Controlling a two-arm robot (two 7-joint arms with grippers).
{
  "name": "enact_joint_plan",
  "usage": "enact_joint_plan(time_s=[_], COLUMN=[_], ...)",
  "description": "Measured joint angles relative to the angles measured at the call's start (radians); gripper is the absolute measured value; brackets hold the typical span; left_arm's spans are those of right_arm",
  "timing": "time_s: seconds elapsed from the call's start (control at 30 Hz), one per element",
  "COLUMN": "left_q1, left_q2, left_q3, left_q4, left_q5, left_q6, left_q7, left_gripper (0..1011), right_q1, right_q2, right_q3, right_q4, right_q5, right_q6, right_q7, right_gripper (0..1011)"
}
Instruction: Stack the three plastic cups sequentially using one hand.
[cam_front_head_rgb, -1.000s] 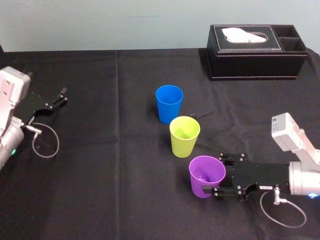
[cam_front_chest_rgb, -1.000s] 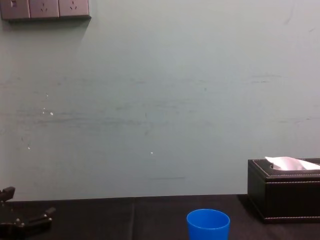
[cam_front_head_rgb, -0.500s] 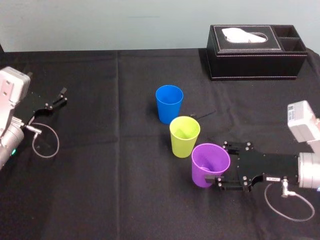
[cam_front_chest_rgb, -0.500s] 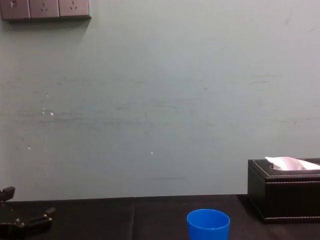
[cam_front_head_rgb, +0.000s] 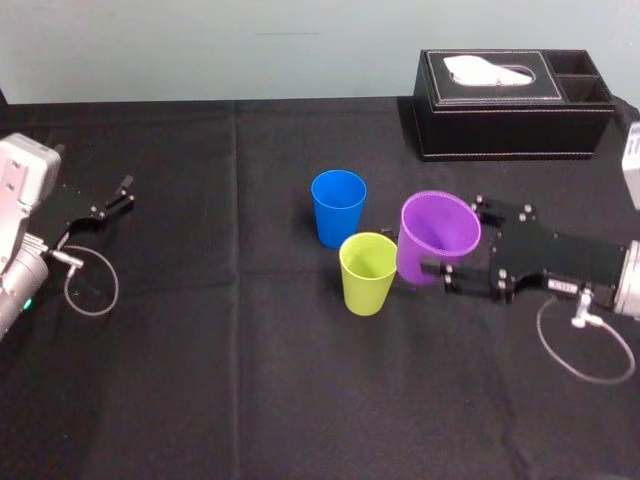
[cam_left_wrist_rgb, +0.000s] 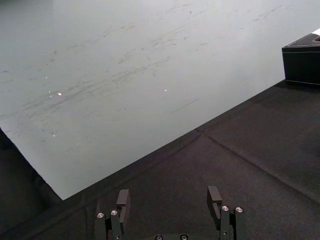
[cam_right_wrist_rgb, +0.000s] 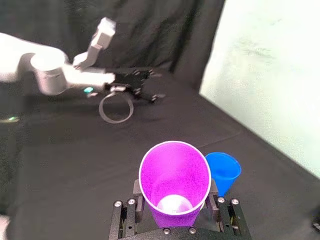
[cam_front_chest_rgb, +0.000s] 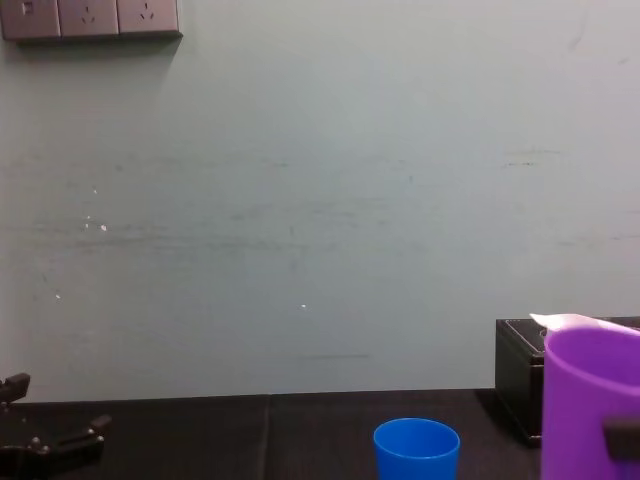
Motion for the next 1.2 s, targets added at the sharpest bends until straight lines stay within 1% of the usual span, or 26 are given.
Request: enact_joint_plan(time_s=[0.03, 0.1, 0.23, 0.27, 0.33, 0.37, 0.6, 0.8, 0.93, 1.03, 1.2], left_q1=[0.0, 0.0, 0.0, 0.0, 0.0, 0.0, 0.0, 0.0, 0.0, 0.0, 0.0], left_q2=[0.0, 0.0, 0.0, 0.0, 0.0, 0.0, 0.0, 0.0, 0.0, 0.0, 0.0], left_q3=[0.0, 0.0, 0.0, 0.0, 0.0, 0.0, 0.0, 0.0, 0.0, 0.0, 0.0], left_q4=[0.0, 0.0, 0.0, 0.0, 0.0, 0.0, 0.0, 0.0, 0.0, 0.0, 0.0], left_q5=[0.0, 0.0, 0.0, 0.0, 0.0, 0.0, 0.0, 0.0, 0.0, 0.0, 0.0], left_q6=[0.0, 0.0, 0.0, 0.0, 0.0, 0.0, 0.0, 0.0, 0.0, 0.0, 0.0], left_q7=[0.0, 0.0, 0.0, 0.0, 0.0, 0.0, 0.0, 0.0, 0.0, 0.0, 0.0], left_gripper=[1010, 1010, 1010, 1010, 1010, 1010, 1010, 1010, 1010, 1010, 1010], right_q1=[0.007, 0.016, 0.05, 0.068, 0.085, 0.103, 0.173, 0.228, 0.25, 0.274, 0.304], right_q2=[-0.012, -0.026, -0.06, -0.075, -0.088, -0.102, -0.151, -0.189, -0.206, -0.225, -0.251], right_q3=[0.006, 0.008, 0.001, -0.006, -0.014, -0.024, -0.063, -0.091, -0.108, -0.126, -0.146], right_q4=[-0.002, -0.002, 0.01, 0.018, 0.029, 0.04, 0.089, 0.129, 0.148, 0.171, 0.206], right_q5=[-0.002, -0.005, -0.017, -0.023, -0.029, -0.034, -0.054, -0.068, -0.079, -0.095, -0.115], right_q6=[0.01, 0.021, 0.048, 0.059, 0.069, 0.079, 0.118, 0.14, 0.148, 0.157, 0.165], right_q7=[-0.015, -0.028, -0.044, -0.046, -0.048, -0.048, -0.048, -0.051, -0.053, -0.059, -0.066], right_gripper=[729, 729, 729, 729, 729, 729, 729, 729, 729, 729, 730])
